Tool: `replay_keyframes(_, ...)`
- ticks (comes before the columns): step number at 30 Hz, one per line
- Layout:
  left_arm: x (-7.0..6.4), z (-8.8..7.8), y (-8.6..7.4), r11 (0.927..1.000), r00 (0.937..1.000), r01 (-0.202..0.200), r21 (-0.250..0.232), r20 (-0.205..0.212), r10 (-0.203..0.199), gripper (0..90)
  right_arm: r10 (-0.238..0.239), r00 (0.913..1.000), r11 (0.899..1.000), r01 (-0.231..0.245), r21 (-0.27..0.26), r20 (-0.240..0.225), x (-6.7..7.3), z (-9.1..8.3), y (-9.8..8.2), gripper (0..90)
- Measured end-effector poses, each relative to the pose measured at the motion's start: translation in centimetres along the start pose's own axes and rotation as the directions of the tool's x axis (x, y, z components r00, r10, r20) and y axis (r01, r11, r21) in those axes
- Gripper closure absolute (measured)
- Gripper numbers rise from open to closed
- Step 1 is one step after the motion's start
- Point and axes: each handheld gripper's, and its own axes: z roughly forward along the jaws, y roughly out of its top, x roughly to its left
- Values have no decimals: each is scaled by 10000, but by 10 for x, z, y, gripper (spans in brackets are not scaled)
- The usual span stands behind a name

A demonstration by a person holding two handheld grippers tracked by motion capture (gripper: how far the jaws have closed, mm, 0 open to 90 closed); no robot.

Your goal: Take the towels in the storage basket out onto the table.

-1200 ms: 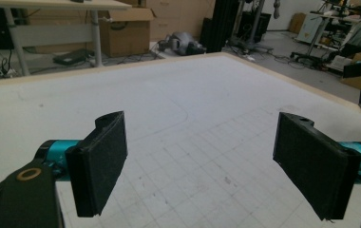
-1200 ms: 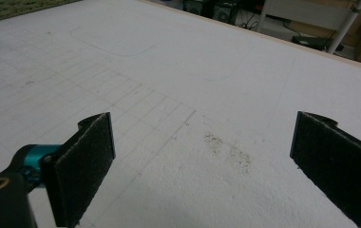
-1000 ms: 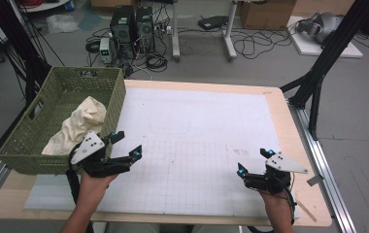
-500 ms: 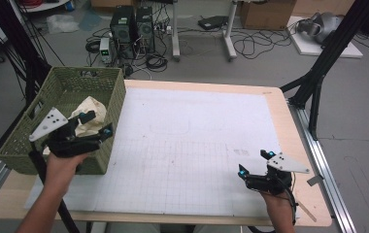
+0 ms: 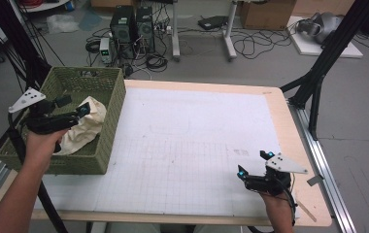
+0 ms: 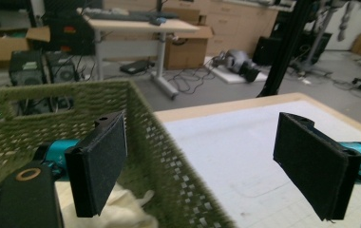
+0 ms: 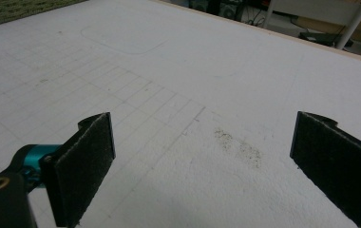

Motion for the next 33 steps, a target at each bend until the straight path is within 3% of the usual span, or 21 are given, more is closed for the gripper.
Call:
replay_keyframes(4, 16, 14, -6, 9974, 9990, 264, 677, -372, -239, 189, -28, 10000, 10000, 28, 44, 9, 1, 1, 0, 68)
replay_keyframes(7, 30, 24, -12, 9891, 9951, 839, 1210, -619, -768, 191, -49, 10000, 10000, 49, 67, 45, 1, 1, -1, 68)
replay_keyframes(11, 42, 34, -20, 9792, 9899, 1078, 1721, -1102, -896, 191, -40, 10000, 9999, 40, 110, 41, 0, 2, -1, 68)
replay_keyframes(15, 48, 48, -28, 9601, 9878, 1078, 2582, -1373, -739, 191, -26, 10000, 9999, 25, 127, 38, 0, 3, -1, 68)
replay_keyframes(18, 50, 57, -34, 9494, 9852, 1199, 2903, -1530, -777, 191, -56, 10000, 9999, 56, 154, 27, 1, 3, -1, 68)
replay_keyframes(21, 54, 64, -40, 9350, 9780, 1433, 3244, -1912, -835, 192, 22, 10000, 9999, -22, 157, 40, 1, 2, -2, 68)
replay_keyframes(23, 57, 65, -42, 9250, 9701, 1575, 3458, -2295, -794, 192, 5, 10000, 9999, -6, 170, 38, 0, 2, -2, 68)
replay_keyframes(25, 59, 68, -44, 9086, 9660, 1435, 3923, -2548, -426, 192, 14, 10000, 9998, -15, 199, 33, 0, 2, -3, 68)
replay_keyframes(28, 62, 71, -49, 8650, 9564, 1350, 4832, -2918, 137, 194, 4, 10000, 9998, -5, 214, 30, 0, 2, -3, 68)
replay_keyframes(30, 66, 73, -52, 8347, 9420, 1495, 5300, -3328, 427, 195, 12, 10000, 9997, -12, 255, 30, 0, 2, -3, 68)
replay_keyframes(31, 67, 73, -53, 8250, 9352, 1543, 5436, -3498, 556, 195, 1, 10000, 9997, -2, 257, 34, 0, 2, -4, 68)
replay_keyframes(32, 69, 74, -55, 8096, 9287, 1652, 5632, -3653, 646, 195, 1, 10000, 9997, -2, 257, 34, 0, 2, -4, 68)
replay_keyframes(33, 71, 74, -57, 7990, 9266, 1647, 5784, -3685, 757, 195, 3, 10000, 9997, -4, 243, 37, 0, 2, -4, 68)
